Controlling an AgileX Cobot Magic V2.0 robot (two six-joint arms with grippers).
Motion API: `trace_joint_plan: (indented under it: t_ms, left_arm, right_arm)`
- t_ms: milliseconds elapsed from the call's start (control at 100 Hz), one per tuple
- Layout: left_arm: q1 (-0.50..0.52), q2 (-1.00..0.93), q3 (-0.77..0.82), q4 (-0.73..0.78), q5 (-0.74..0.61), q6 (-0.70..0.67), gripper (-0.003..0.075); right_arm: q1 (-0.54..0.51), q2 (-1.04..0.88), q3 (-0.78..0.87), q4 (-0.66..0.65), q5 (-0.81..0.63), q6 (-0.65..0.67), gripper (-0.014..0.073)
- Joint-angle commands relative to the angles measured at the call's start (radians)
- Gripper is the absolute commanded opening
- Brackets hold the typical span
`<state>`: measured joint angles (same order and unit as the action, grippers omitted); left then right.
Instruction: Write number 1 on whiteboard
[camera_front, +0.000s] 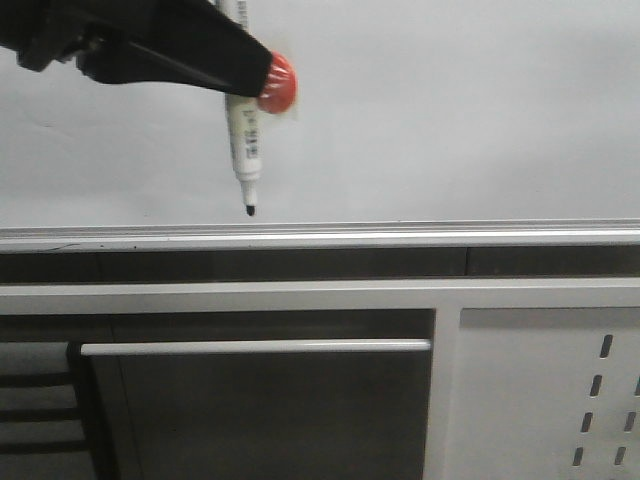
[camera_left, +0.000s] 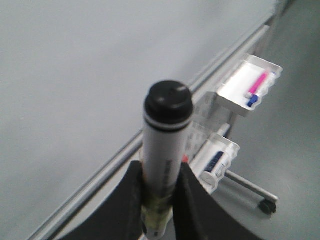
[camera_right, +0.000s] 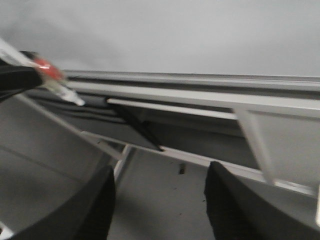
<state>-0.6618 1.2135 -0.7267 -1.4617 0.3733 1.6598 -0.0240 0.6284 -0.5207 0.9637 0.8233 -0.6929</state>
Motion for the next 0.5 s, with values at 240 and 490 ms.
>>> trace_joint_plan:
  t_ms: [240,490]
  left_arm:
    - [-0.174,0.018,-0.023,0.081,0.031,-0.044,-0.0020]
    - [-0.240,0.088,-0.067,0.081,0.055,-0.044,-0.0020]
  right_arm:
    - [-0.005,0.194,-0.203,0.230,0.303,-0.235,0.0365]
    - [0.060,0.323,-0.358,0.169,0.415,-0.235,0.0365]
